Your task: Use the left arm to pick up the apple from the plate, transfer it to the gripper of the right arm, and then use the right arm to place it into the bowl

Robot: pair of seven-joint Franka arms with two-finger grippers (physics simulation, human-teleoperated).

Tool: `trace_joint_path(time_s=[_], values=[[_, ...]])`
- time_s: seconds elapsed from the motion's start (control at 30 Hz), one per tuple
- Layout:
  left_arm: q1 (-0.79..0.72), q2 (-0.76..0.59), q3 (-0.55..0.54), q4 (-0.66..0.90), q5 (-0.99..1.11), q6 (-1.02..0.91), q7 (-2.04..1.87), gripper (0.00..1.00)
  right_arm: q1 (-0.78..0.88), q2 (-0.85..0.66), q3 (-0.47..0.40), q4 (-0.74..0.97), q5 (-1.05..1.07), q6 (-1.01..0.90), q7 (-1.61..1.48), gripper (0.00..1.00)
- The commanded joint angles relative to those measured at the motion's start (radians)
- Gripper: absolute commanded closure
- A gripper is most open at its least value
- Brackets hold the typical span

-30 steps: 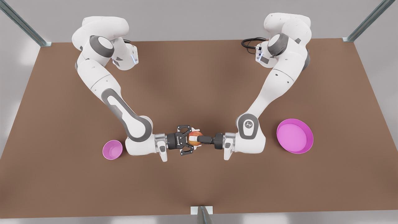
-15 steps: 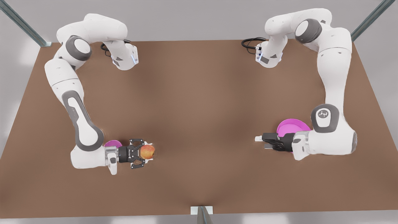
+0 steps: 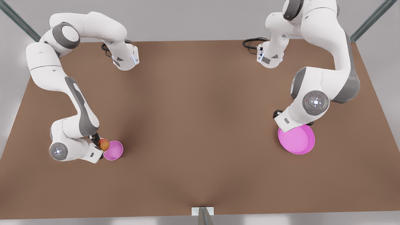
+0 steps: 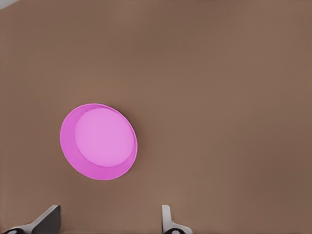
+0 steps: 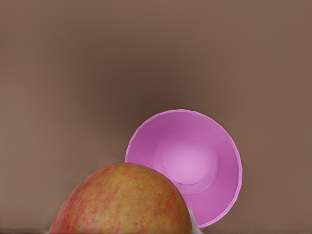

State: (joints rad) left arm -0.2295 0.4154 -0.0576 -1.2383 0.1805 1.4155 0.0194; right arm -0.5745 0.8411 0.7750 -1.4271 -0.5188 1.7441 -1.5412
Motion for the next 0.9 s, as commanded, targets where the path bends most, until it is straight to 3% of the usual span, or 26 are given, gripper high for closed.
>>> trace_joint_path(time_s=[0.0, 0.47, 0.5, 0.53, 0.7, 0.83, 0.87], values=[[-0.005, 0.002, -0.001, 0.005, 0.030, -0.030, -0.088, 0.00, 0.001, -0.004, -0.002, -0.022, -0.046, 0.113, 0.167, 0.26], [-0.007, 0.002, -0.002, 0.003, 0.022, -0.038, -0.091, 0.00, 0.008, 0.024, -0.028, -0.093, -0.047, 0.256, 0.213, 0.25], [-0.007, 0.002, -0.002, 0.003, 0.022, -0.038, -0.091, 0.00, 0.007, 0.024, -0.029, -0.101, -0.047, 0.262, 0.216, 0.19], [-0.007, 0.002, -0.002, 0.003, 0.022, -0.038, -0.091, 0.00, 0.001, 0.023, -0.029, -0.108, -0.047, 0.265, 0.233, 0.00], [-0.008, 0.002, -0.002, 0.003, 0.022, -0.038, -0.091, 0.00, -0.001, 0.016, -0.029, -0.111, -0.047, 0.264, 0.236, 0.00], [-0.010, 0.002, -0.004, 0.003, 0.022, -0.038, -0.093, 0.00, 0.008, -0.025, 0.041, -0.040, -0.038, 0.060, 0.436, 0.00], [-0.010, 0.002, -0.004, 0.003, 0.022, -0.038, -0.091, 0.00, 0.033, -0.027, 0.073, 0.055, -0.041, -0.101, 0.646, 0.00]])
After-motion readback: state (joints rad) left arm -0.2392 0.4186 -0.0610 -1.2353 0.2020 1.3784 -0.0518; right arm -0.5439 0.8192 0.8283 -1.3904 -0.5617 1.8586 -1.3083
